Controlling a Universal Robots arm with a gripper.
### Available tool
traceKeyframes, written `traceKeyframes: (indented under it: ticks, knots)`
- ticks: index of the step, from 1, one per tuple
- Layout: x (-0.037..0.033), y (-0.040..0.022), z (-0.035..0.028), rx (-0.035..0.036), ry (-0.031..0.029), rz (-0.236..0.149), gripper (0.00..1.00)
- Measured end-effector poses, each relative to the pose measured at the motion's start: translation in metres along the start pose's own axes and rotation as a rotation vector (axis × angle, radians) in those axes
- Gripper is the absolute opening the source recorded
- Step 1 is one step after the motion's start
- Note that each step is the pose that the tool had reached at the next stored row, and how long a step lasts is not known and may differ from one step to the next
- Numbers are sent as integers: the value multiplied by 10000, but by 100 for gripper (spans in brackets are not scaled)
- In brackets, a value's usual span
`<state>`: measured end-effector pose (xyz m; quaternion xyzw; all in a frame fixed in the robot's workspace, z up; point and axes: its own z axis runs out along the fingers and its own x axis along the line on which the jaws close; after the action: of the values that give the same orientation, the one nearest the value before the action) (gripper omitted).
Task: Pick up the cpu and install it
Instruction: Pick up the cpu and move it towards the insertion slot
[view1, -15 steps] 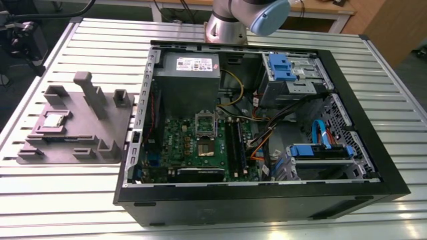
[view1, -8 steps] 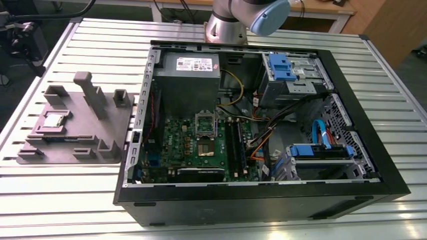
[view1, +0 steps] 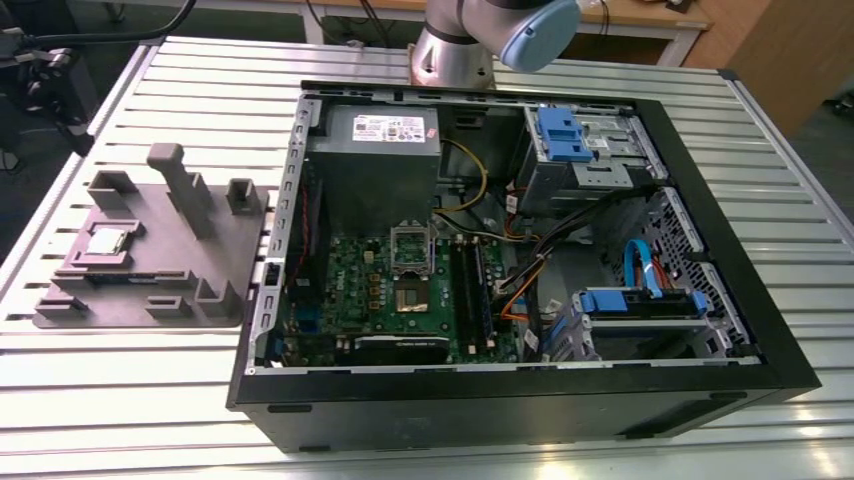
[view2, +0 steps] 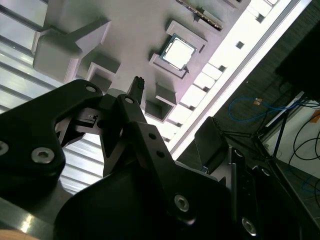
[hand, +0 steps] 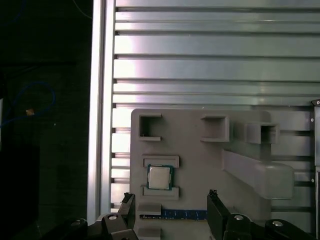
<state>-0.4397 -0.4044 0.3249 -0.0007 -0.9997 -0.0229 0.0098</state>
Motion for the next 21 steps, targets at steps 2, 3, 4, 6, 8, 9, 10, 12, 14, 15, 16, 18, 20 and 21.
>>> traceKeyframes:
  ticks: [2,3,4,6,8,9,10,12,14,15,16,18,20,21]
  knots:
    - [0,0,6,1,2,0,67]
    - [0,-1,7,2,3,-1,67]
    - [0,-1,10,1,1,-1,67]
    - [0,-1,14,0,1,-1,67]
    - [0,-1,16,1,1,-1,67]
    - [0,-1,17,1,1,-1,67]
    - [0,-1,20,0,0,-1,67]
    - [-1,-1,24,0,0,-1,67]
    - [-1,-2,33,-1,-1,-1,67]
    - [-1,-2,37,0,0,-1,67]
    - [-1,-2,42,0,0,-1,67]
    - [-1,-3,56,0,-1,-1,67]
    - [-2,-6,76,2,0,-1,67]
    - [-3,-15,92,2,1,-3,67]
